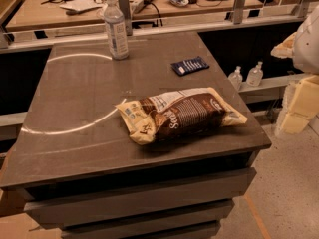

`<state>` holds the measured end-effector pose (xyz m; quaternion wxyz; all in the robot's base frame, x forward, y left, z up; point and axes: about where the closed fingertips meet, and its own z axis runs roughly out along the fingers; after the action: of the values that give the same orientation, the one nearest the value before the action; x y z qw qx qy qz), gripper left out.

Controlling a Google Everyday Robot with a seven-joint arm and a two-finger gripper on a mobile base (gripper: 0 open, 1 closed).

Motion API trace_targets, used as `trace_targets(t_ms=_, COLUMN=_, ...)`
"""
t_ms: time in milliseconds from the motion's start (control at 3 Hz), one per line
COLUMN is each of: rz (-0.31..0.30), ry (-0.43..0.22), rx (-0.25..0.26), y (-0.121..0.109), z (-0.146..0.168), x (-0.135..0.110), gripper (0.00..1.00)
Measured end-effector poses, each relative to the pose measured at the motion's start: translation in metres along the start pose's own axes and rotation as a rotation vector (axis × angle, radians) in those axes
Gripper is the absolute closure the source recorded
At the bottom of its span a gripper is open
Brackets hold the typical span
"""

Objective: Move rxbar blueberry near blue plastic bottle

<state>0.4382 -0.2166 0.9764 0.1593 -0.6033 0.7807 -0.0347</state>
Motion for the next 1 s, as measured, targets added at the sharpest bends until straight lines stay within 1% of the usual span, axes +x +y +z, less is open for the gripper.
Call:
trace_targets(t_ms=333, rz=0.0, ry=0.0, rx=0.0, y=0.0, z=0.0, x=0.0, gripper=0.0)
trace_targets(t_ms=667, rz=-0.002, ry=-0.107, rx=0.01, y=-0.019, z=0.006, x=-0.006, gripper=0.0)
trace_targets(t_ms=1000, rz=0.011, ry=-0.294, rx=0.011, y=-0.06, z=0.019, x=-0.02, gripper=0.0)
